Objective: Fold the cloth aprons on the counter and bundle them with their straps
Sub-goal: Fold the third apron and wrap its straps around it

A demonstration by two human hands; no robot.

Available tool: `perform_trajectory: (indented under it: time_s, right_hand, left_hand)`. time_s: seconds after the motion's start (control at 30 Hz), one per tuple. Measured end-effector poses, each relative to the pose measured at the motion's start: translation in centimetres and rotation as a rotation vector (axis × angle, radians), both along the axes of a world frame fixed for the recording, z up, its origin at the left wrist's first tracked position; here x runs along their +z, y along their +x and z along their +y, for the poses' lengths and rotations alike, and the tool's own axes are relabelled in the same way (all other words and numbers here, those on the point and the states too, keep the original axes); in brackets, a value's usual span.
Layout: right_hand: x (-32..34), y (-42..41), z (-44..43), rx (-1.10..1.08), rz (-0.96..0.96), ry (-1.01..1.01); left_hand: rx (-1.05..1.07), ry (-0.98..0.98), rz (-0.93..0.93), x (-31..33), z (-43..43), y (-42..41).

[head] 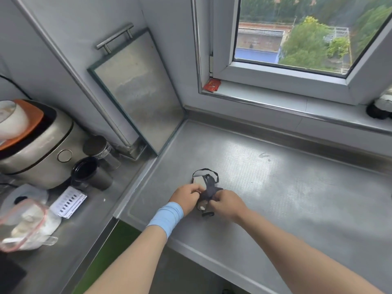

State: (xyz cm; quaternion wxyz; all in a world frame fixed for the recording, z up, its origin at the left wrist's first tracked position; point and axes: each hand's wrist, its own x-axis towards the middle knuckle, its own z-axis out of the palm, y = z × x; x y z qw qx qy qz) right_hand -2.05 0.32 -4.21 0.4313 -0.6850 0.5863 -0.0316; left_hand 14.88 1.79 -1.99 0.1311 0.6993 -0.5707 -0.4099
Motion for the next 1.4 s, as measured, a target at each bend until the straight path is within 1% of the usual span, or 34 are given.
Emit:
perform_trajectory:
  time_s: [0.07, 0.13, 0.2, 0.27, 0.3, 0.33, 0.43, 0.47, 0.5, 0.57, 0.63, 0.67, 0.7, 0.77, 0.8, 0.83, 0.9, 1.0, 1.03, 1.07, 1.13, 1.17, 1.2, 1.23, 1.3, 1.33, 1.4]
  right_hand:
    - [0.5, -0.5, 0.0, -0.073, -0.065, -0.031]
    - [0.9, -1.4, -0.2, -0.218, -0.089, -0.181]
    - [1.6, -2.2, -1.1, -0.383, -0.102, -0.331]
    - [2.4, -2.3, -2.2, -0.481, -0.123, -0.397]
    - [2.7, -2.1, -2.9, -0.483, -0.097, -0.374]
    - [3.0, -1.6, -3.5, -0.441, -0.03, -0.316]
    - [2.6, 0.3, -4.1, -0.226, 0.238, -0.029]
    - [2.2, 0.7, -4.0, -0.171, 0.272, 0.04]
    - [1.8, 1.0, -3.9, -0.139, 0.256, 0.088]
    - [1.0, 1.5, -3.8, -0.161, 0.128, 0.15]
    - [0.9, 1.7, -3.7, -0.283, -0.059, 0.223]
    - [1.0, 1.9, -3.7, -0.315, -0.096, 0.25]
    - [1.2, 2.1, -3.7, -0.309, -0.079, 0.241]
    - [1.0, 2.2, -3.8, -0.298, -0.016, 0.157]
    - [0.8, 2.2, -4.0, -0.316, -0.027, 0.131]
    - [0.9, 2.0, -4.3, -0.361, -0.084, 0.157]
    - [1.4, 1.6, -5.1, -0.509, -0.283, 0.29]
    - [1.9, 0.2, -6.4, -0.851, -0.656, 0.521]
    - [2.1, -0.5, -6.6, -0.897, -0.732, 0.574]
    - [2.2, -1.2, -6.8, -0.901, -0.76, 0.604]
    - [2.2, -2.8, -7.4, -0.816, -0.693, 0.582]
    - [2.0, -3.7, -7.7, -0.756, -0.62, 0.536]
    - [1.7, -4.5, -8.0, -0.678, -0.507, 0.457]
    - [1.3, -5.3, -8.4, -0.574, -0.341, 0.344]
    - [0.9, -6.5, -8.7, -0.345, 0.068, 0.129]
    - [0.9, -6.8, -8.6, -0.25, 0.22, 0.093]
    - [1.0, -6.3, -8.3, -0.104, 0.398, 0.053]
  left_hand:
    - [-0.057, 0.104, -0.085, 0.2, -0.2, -0.1]
    - [-0.111, 0.142, -0.166, 0.3, -0.2, -0.3]
    - [-0.102, 0.173, -0.162, 0.1, -0.5, -0.4]
    - [-0.141, 0.179, -0.179, 0.2, -0.6, -0.5]
    - [-0.174, 0.204, -0.201, 0.1, -0.8, -0.5]
    - [-0.233, 0.222, -0.263, 0.0, -0.9, -0.5]
    - [-0.245, 0.242, -0.36, -0.6, -1.0, -0.1]
    - [-0.238, 0.24, -0.38, -0.8, -0.8, 0.1]
    - [-0.231, 0.224, -0.396, -0.8, -0.6, 0.3]
    - [-0.224, 0.158, -0.431, -1.0, -0.5, 0.6]
    - [-0.251, 0.112, -0.47, -0.8, -0.8, 0.3]
    - [-0.264, 0.113, -0.482, -0.6, -0.9, 0.0]
    - [-0.27, 0.121, -0.483, -0.4, -1.1, -0.4]
    - [-0.262, 0.142, -0.462, -0.2, -1.3, -0.9]
    - [-0.244, 0.15, -0.443, -0.3, -1.5, -1.0]
    - [-0.219, 0.151, -0.42, -0.4, -1.6, -1.0]
    - [-0.177, 0.119, -0.389, -0.6, -1.9, -1.0]
    - [-0.149, 0.034, -0.46, -0.6, -2.5, -1.0]
    - [-0.147, 0.01, -0.49, -0.7, -2.5, -1.1]
    - [-0.136, -0.002, -0.511, -0.9, -2.6, -1.2]
    - [-0.087, 0.011, -0.53, -1.5, -2.8, -1.8]
    - [-0.049, 0.02, -0.496, -1.7, -3.0, -2.0]
    - [0.005, 0.029, -0.437, -1.9, -3.2, -2.2]
    - [0.059, 0.035, -0.381, -1.9, -3.3, -2.3]
    - [0.112, 0.053, -0.346, -1.9, -3.5, -2.6]
    - [0.132, 0.049, -0.354, -1.9, -3.6, -2.8]
    - [0.213, 0.023, -0.323, -2.0, -3.7, -2.9]
